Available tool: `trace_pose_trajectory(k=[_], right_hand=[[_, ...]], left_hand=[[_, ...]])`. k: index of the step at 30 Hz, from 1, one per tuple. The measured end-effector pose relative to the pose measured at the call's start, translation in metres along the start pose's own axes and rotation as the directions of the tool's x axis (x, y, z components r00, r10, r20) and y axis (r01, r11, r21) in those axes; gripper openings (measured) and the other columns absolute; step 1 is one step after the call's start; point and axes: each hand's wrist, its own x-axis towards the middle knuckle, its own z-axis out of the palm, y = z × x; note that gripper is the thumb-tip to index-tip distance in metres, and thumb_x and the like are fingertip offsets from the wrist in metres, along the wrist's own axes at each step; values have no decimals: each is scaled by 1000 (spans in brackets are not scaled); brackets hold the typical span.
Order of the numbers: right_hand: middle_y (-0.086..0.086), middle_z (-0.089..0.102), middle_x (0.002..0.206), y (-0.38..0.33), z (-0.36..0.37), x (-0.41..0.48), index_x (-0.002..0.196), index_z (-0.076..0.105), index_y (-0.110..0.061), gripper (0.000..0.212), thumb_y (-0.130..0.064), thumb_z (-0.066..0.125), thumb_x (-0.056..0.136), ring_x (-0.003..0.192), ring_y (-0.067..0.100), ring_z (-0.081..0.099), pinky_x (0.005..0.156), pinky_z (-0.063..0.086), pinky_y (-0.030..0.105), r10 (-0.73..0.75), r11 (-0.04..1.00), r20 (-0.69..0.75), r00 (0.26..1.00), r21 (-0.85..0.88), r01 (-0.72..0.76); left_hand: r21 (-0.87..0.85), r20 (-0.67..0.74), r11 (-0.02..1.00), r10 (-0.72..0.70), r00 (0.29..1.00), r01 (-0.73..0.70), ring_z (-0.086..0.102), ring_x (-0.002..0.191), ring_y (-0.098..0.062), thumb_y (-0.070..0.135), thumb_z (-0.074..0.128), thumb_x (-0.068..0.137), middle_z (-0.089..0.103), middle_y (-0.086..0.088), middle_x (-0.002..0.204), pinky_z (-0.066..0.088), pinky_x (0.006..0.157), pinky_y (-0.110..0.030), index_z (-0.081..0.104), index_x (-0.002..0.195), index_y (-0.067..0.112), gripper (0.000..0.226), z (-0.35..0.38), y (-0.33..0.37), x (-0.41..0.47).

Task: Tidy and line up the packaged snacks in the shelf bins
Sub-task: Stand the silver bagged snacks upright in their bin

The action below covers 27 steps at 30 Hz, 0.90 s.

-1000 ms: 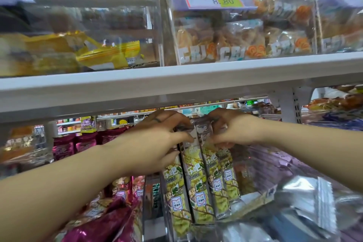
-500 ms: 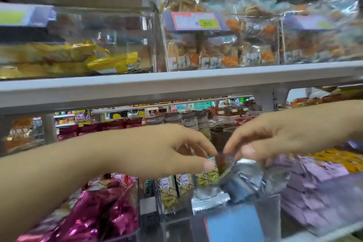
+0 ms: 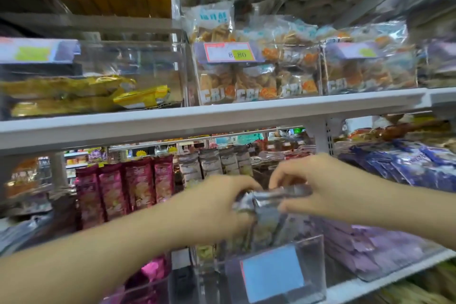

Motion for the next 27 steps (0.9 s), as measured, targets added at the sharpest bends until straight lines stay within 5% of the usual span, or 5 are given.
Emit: trace_pose_trajectory(k=[10, 13, 18, 21, 27], right_hand=[[-15, 59, 103, 8, 17, 60, 98, 65, -25, 25, -42, 70, 80, 101, 2, 53, 88, 40, 21, 156, 973, -196, 968, 202, -116], [-10, 58, 118, 12, 25, 67, 105, 62, -26, 30, -46, 65, 83, 109, 8, 53, 90, 40, 26, 181, 968, -168, 969, 204, -145], [-15, 51, 115, 10, 30, 69, 126, 49, -28, 54, -42, 71, 79, 87, -1, 55, 75, 44, 19, 183, 924, 6, 983, 341, -173], [1, 61, 118, 17, 24, 65, 131, 46, -26, 58, -13, 72, 81, 78, 12, 65, 74, 57, 30, 154, 784, 208, 966, 569, -247], [-16, 54, 102, 33, 19, 66, 128, 48, -30, 66, -42, 78, 70, 80, -9, 52, 69, 39, 8, 198, 945, 12, 980, 262, -195]], left_hand=[[-253, -127, 941, -264, 956, 227, 62, 100, -8, 33, 59, 92, 42, 10, 136, 57, 75, -23, 41, 135, 37, 47, -33, -39, 11], [-178, -140, 957, -256, 956, 230, 56, 69, 5, 34, 60, 91, 50, 8, 135, 40, 52, -6, 38, 137, 37, 51, -31, -46, 13], [-186, -136, 958, -247, 960, 220, 56, 89, -8, 46, 61, 87, 56, 15, 124, 49, 79, -24, 41, 130, 40, 48, -24, -52, 18], [-92, -171, 972, -228, 959, 215, 51, 105, -3, 42, 56, 92, 43, 13, 142, 40, 61, -9, 46, 127, 36, 37, -26, -57, 25], [-55, -190, 980, -200, 961, 193, 51, 42, 11, 31, 53, 95, 55, 7, 127, 32, 40, -8, 52, 118, 27, 23, -23, -57, 37]])
